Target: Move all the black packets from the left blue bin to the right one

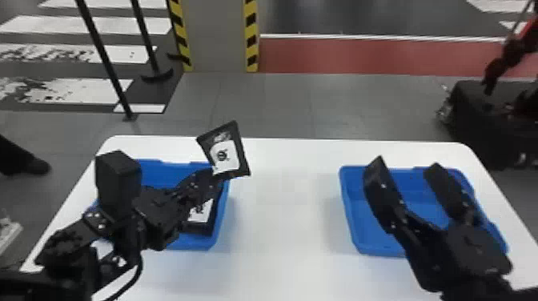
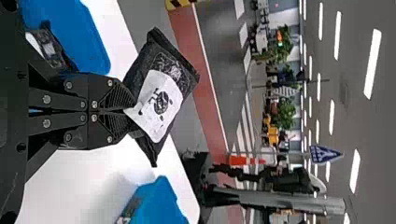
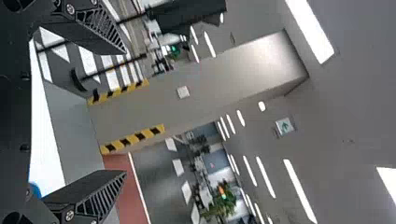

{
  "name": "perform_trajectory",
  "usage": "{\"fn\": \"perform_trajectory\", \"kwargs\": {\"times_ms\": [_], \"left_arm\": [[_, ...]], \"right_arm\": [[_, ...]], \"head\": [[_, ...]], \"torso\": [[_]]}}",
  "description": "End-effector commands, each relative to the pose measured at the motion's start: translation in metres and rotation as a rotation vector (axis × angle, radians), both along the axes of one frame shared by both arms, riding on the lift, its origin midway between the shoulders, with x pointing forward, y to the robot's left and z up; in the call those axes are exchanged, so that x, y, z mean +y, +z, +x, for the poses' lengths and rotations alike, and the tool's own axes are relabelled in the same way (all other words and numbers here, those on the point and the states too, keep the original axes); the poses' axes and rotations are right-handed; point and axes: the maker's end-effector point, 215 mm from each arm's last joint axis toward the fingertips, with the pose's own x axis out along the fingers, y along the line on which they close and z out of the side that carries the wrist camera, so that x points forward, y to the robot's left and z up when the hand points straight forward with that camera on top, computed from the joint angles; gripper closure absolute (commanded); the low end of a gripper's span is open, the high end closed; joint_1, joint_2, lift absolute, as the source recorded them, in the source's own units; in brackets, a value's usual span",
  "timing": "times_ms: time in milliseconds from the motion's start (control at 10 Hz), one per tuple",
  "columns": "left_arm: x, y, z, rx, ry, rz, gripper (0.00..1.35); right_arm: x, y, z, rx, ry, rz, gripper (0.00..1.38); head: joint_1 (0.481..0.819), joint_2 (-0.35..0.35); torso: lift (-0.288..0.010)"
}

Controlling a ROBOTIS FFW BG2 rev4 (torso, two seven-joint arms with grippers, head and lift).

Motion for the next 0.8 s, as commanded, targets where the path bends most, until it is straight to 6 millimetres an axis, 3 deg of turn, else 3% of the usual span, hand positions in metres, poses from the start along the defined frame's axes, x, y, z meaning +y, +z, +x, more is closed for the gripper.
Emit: {"fn": "perform_trajectory", "kwargs": {"times_ms": [0, 400, 700], "left_arm": [[-0.024, 0.007, 0.003, -0.007, -0.045, 0.002, 1.21], [-0.056, 0.016, 0.018, -0.026, -0.134, 0.019, 1.21], [-0.085, 0.0, 0.027, 0.033, -0.241, -0.024, 1.21]], "right_arm": [[0.032, -0.002, 0.012, 0.025, 0.132, -0.003, 0.1], [0.075, -0.021, 0.024, 0.094, 0.312, -0.023, 0.1], [0.113, -0.049, 0.048, 0.166, 0.479, 0.01, 0.1]], "head": [[0.695, 0.027], [0.695, 0.048], [0.695, 0.061]], "torso": [[-0.11], [-0.11], [-0.11]]}}
